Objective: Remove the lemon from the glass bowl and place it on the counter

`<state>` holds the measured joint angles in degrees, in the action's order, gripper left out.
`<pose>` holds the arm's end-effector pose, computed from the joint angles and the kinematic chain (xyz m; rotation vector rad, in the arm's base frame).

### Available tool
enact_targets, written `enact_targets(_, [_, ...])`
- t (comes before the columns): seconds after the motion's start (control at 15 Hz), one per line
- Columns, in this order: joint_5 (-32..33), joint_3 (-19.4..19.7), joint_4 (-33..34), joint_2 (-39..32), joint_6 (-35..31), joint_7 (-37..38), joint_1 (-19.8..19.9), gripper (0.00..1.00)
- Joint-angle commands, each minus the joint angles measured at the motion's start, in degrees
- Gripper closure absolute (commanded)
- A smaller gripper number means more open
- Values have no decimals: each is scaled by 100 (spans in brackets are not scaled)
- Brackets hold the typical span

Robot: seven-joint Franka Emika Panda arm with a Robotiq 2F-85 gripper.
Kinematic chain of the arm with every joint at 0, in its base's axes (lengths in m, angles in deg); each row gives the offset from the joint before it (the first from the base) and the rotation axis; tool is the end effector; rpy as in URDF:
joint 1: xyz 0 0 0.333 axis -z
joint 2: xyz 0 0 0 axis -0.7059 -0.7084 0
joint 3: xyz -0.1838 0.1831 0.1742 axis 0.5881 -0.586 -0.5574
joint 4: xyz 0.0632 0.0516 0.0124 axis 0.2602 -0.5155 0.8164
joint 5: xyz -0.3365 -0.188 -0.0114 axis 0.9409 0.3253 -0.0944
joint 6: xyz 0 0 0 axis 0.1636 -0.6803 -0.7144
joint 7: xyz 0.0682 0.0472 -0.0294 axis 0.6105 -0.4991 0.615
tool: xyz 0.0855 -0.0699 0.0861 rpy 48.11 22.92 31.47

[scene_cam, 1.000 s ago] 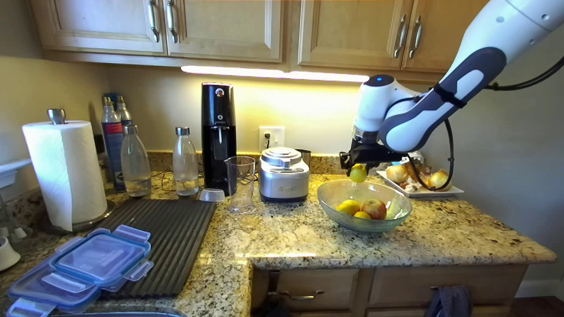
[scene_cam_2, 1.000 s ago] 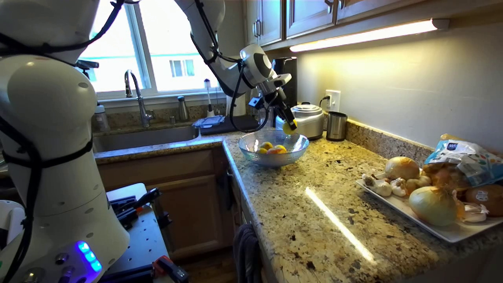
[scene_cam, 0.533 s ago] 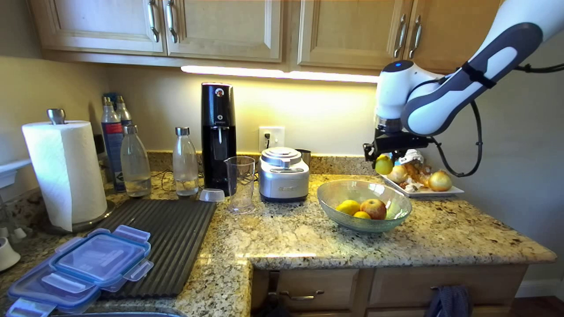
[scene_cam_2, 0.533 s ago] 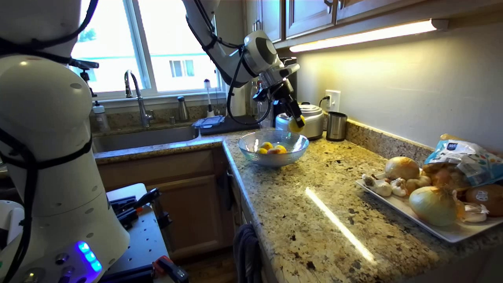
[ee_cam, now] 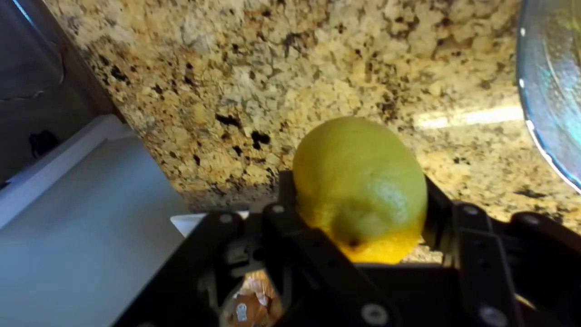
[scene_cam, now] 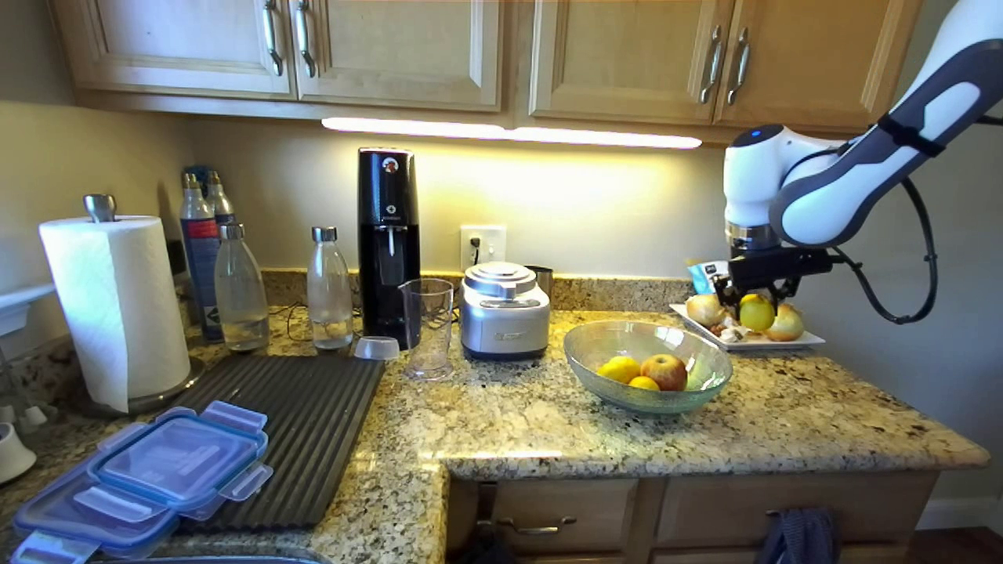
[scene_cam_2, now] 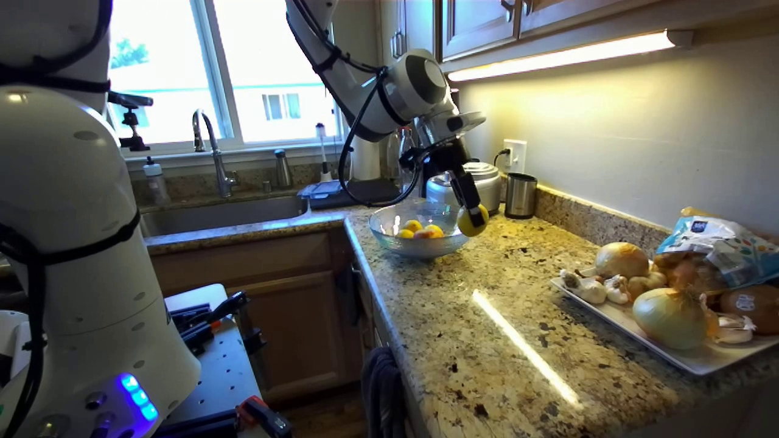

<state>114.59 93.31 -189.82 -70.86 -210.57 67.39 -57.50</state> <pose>0.5646 -0.0229 0.2541 2.6133 -0.8419 0.3619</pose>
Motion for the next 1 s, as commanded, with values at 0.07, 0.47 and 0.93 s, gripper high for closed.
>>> enact_targets(0.07, [-675, -435, -654, 19, -698, -615, 689, 63])
enact_targets(0.47, [-601, -326, -412, -223, -565, -485, 528, 38])
enact_targets(0.93, [-577, -228, -422, -263, -573, -405, 575, 63])
